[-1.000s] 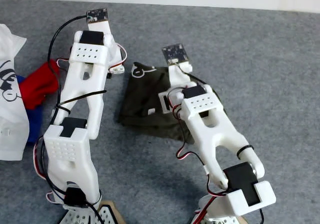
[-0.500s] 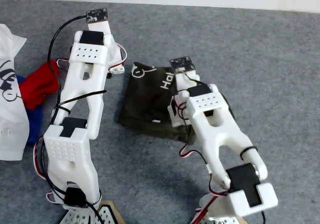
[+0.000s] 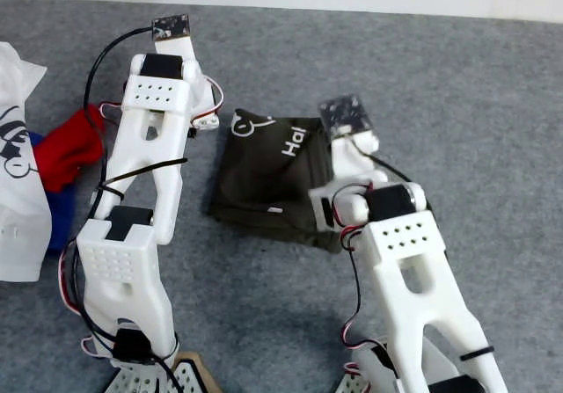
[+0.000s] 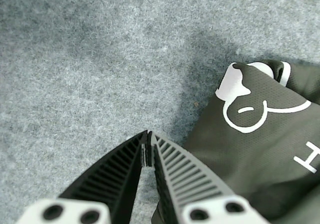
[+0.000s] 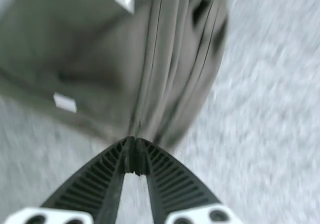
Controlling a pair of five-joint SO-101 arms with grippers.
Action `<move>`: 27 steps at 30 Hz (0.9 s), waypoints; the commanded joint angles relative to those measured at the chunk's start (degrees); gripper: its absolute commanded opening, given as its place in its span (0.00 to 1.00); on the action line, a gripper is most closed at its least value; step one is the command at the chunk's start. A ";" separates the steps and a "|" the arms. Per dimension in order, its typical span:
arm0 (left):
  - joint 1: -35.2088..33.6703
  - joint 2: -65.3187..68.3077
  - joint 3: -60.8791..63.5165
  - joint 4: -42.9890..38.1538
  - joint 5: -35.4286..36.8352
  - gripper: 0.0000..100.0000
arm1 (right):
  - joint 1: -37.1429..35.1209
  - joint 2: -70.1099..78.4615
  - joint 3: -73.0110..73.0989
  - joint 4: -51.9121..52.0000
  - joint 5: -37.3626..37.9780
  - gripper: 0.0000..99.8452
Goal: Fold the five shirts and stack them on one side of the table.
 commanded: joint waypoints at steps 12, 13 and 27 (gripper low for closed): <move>0.75 -0.40 -0.13 -0.53 0.62 0.01 | -5.23 37.93 -29.23 -19.03 -3.78 0.04; 0.75 -0.40 -0.13 -0.53 0.62 0.01 | -4.97 40.04 -30.90 -18.86 -3.78 0.04; 0.66 -0.40 -0.04 -0.53 0.53 0.01 | 7.34 42.33 -28.26 -10.42 1.58 0.01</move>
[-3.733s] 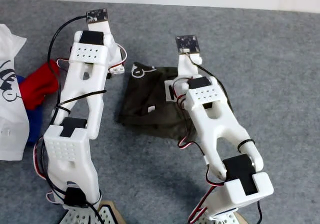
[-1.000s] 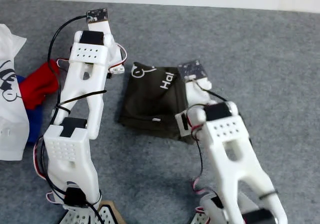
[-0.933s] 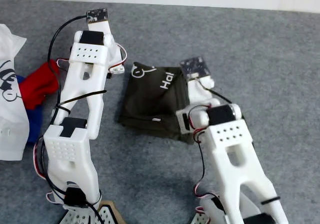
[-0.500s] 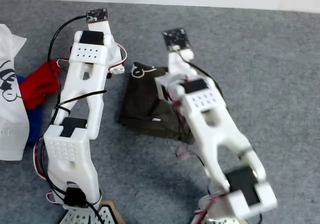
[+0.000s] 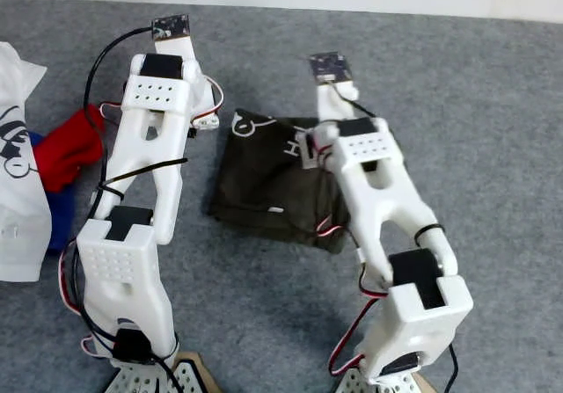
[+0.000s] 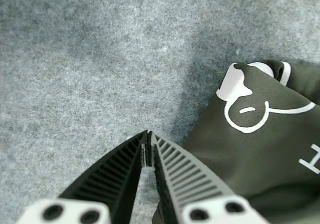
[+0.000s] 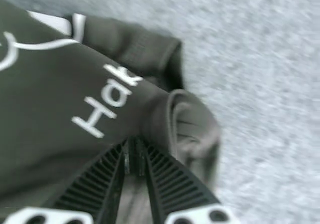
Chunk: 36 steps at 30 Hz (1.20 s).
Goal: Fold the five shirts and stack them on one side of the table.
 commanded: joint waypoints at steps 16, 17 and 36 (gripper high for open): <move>0.75 2.86 -2.15 -0.97 0.62 0.01 | 6.55 -25.45 21.49 0.40 1.58 0.01; 0.75 2.86 -2.77 -0.97 0.62 0.01 | 5.93 -27.82 22.73 0.31 1.58 0.01; 17.36 9.80 -8.13 -6.42 0.18 0.01 | 2.15 -32.92 42.24 -16.48 1.05 0.01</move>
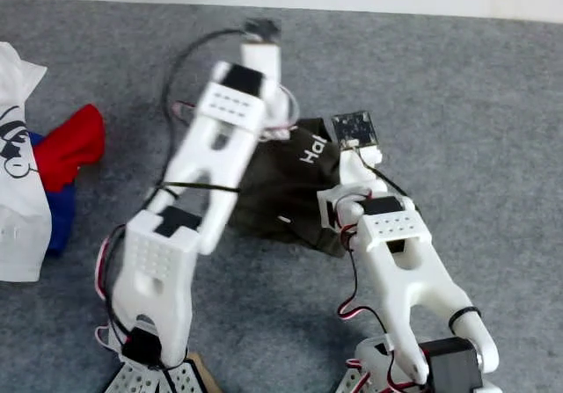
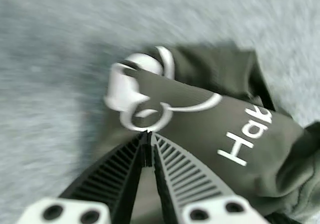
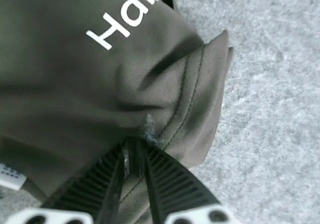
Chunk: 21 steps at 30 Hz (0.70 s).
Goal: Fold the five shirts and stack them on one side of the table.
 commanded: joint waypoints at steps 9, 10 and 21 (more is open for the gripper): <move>-3.21 5.49 -0.04 -3.96 0.18 0.01 | 2.59 -2.15 -0.04 -1.01 0.09 0.01; -4.18 5.49 0.04 -4.04 0.18 0.01 | 2.59 -2.15 -0.04 -1.01 0.09 0.01; -9.89 5.49 0.13 -8.44 0.18 0.01 | 6.20 -2.15 0.04 3.12 0.09 0.01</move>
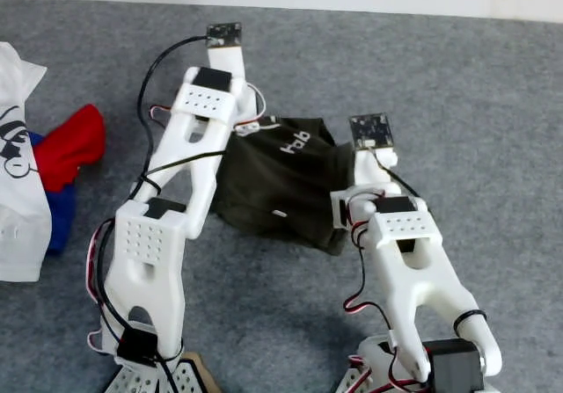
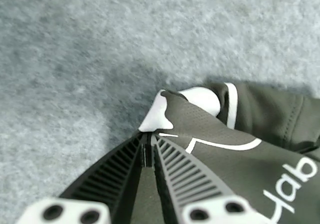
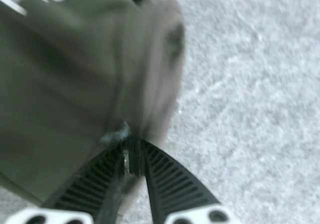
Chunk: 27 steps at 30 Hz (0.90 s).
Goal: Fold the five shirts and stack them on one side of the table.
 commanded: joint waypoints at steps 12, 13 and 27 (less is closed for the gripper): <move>-1.80 -0.92 -0.48 -0.70 0.18 0.01 | 3.82 -10.86 -4.97 5.32 -5.45 0.14; -2.33 -1.01 -0.48 -0.62 0.35 0.01 | 3.65 -11.12 -5.85 5.85 -7.12 0.20; -7.08 -4.88 -3.12 3.08 7.12 0.01 | -1.19 7.34 -16.22 5.23 -7.91 0.35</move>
